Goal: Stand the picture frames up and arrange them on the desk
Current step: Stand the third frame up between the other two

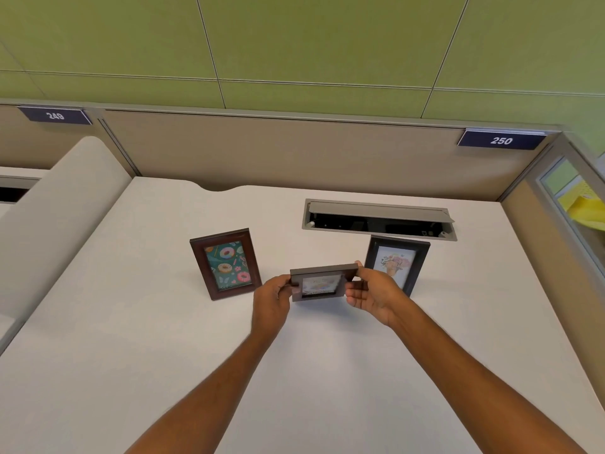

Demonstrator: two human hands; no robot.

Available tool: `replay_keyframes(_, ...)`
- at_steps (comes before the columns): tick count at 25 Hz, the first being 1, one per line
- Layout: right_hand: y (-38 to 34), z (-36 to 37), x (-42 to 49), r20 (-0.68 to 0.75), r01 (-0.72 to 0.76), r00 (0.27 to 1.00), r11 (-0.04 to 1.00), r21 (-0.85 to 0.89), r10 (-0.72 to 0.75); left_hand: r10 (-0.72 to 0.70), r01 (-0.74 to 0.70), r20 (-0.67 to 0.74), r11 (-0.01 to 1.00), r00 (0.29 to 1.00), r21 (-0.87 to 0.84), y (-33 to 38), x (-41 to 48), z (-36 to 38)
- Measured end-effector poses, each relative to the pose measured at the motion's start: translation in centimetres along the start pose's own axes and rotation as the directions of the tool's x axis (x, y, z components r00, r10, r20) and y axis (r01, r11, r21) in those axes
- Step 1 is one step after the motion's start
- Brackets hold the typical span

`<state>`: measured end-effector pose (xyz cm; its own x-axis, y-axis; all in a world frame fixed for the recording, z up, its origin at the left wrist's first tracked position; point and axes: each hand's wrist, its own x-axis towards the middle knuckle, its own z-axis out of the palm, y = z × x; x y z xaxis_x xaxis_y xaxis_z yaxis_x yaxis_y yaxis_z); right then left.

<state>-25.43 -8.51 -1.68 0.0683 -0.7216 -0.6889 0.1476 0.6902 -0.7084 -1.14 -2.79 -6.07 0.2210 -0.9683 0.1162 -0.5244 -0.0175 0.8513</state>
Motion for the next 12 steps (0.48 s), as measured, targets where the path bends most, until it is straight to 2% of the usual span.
replay_keyframes(4,-0.5,0.6,0.2,-0.010,0.025,1.000,0.999,-0.037,-0.026,-0.084,0.084,0.008,0.992,0.996,-0.092,0.1,1.0,0.0)
replay_keyframes(9,-0.6,2.3,1.2,-0.146,0.068,0.984,0.975,-0.213,-0.101,-0.149,0.147,0.002,0.973,0.989,-0.177,0.5,2.3,-0.2)
replay_keyframes(12,-0.5,3.5,1.7,-0.136,0.088,0.983,0.968,-0.236,-0.123,-0.189,0.186,0.007,0.955,0.982,-0.232,0.5,2.9,-0.3)
